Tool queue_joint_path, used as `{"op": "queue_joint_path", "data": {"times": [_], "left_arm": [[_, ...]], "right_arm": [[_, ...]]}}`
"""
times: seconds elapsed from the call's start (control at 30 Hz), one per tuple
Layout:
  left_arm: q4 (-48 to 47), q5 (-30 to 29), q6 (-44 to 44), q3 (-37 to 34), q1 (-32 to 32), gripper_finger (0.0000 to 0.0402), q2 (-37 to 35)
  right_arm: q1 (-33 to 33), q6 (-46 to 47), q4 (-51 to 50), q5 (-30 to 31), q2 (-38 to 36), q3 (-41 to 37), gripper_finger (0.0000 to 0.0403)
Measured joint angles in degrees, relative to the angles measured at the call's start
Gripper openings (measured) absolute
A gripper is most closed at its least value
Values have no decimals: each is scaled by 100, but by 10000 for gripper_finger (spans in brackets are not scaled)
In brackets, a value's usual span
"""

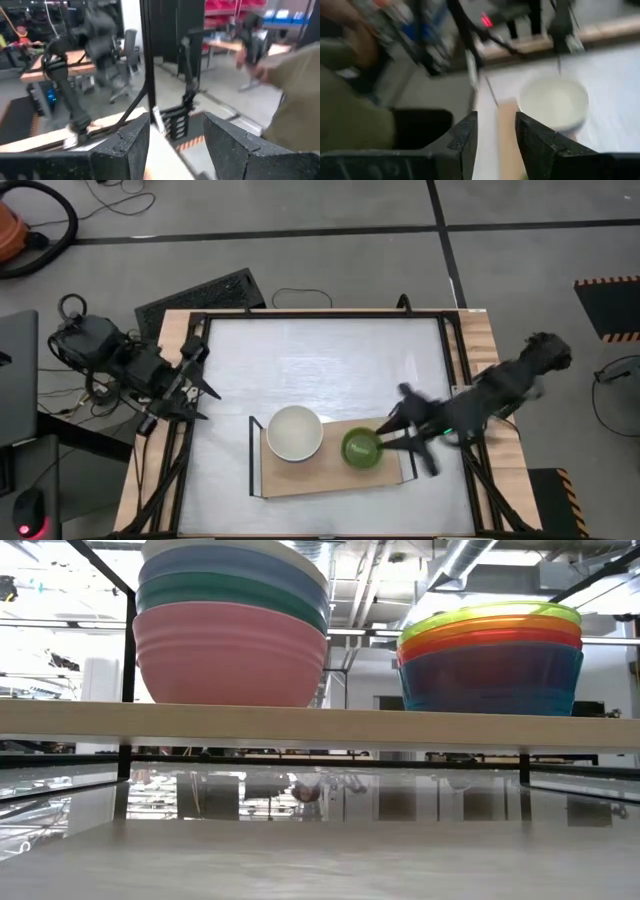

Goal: Place and stack bowls onto a shelf
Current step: Return to Home Position

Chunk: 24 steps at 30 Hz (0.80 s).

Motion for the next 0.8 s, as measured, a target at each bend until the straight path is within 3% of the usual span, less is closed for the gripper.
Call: {"op": "queue_joint_path", "data": {"times": [0.17,0.27,0.47,0.63,0.8], "left_arm": [[-426,-340,50,0,2,169,-9],[-506,-443,202,-1,6,169,-84],[-898,-520,107,-3,180,169,-650],[-757,-904,-97,-677,219,169,-1535],[221,-1160,-481,-2103,219,169,-2633]], "right_arm": [[11,-463,125,-40,-690,364,155],[-9,-1514,168,-38,-1113,381,157],[-162,-2198,364,-117,-2120,267,155],[-182,-2272,661,-117,-3224,-629,156],[-197,-2366,1740,-33,-4381,-2157,156]]}}
